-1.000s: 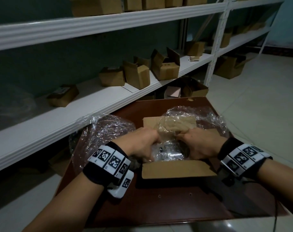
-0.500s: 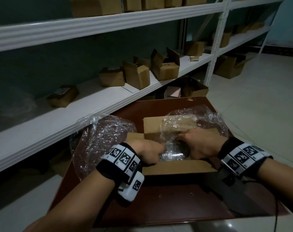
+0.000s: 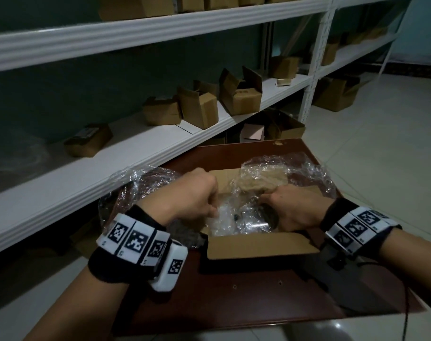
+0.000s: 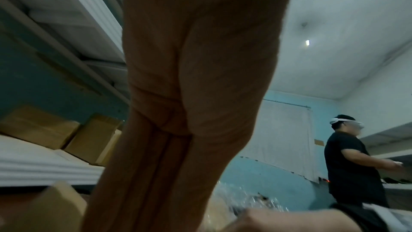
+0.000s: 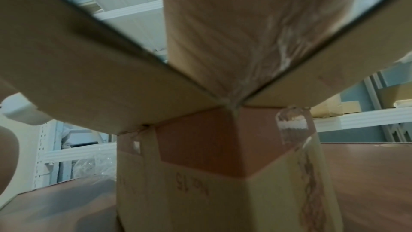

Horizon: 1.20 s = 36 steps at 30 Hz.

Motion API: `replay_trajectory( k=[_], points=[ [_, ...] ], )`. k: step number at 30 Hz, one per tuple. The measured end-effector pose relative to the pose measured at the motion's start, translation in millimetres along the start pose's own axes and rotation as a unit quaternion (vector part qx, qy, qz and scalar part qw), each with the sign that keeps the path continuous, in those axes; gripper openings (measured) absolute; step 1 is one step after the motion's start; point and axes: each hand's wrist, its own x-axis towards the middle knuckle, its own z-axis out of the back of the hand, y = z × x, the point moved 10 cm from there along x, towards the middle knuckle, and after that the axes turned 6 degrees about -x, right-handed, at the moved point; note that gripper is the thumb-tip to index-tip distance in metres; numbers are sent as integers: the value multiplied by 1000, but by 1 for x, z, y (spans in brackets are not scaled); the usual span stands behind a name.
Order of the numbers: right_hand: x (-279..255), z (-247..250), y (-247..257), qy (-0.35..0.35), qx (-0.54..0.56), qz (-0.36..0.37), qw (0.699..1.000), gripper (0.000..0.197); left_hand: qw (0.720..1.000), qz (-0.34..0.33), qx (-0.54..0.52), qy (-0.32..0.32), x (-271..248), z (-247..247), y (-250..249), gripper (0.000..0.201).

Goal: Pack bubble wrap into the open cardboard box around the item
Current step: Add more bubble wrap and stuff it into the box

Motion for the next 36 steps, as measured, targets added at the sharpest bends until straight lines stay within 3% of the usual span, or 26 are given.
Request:
replay_trajectory(
  k=[5, 10, 18, 26, 27, 29, 31, 36],
  points=[
    [1, -1, 0, 3, 4, 3, 1000, 51, 991, -55, 118, 43, 9, -24, -19, 11],
    [2, -2, -1, -1, -7, 2, 1000, 50, 988, -37, 79, 130, 20, -59, -4, 15],
    [1, -4, -1, -3, 1, 4, 1000, 60, 978, -50, 68, 188, 34, -83, 1, 14],
    [1, -3, -1, -12, 5, 7, 1000, 66, 948, -42, 54, 311, 22, -98, 9, 23],
    [1, -3, 0, -14, 6, 11, 1000, 67, 951, -50, 65, 298, 22, -97, 8, 26],
    [1, -3, 1, -11, 10, 11, 1000, 69, 971, -68, 104, 205, 29, -87, 1, 34],
    [1, -3, 0, -9, 9, 10, 1000, 68, 987, -73, 93, 107, 32, -77, -9, 23],
    [0, 0, 2, -19, 3, 10, 1000, 59, 989, -101, 103, 36, 31, -70, -19, 26]
  ],
)
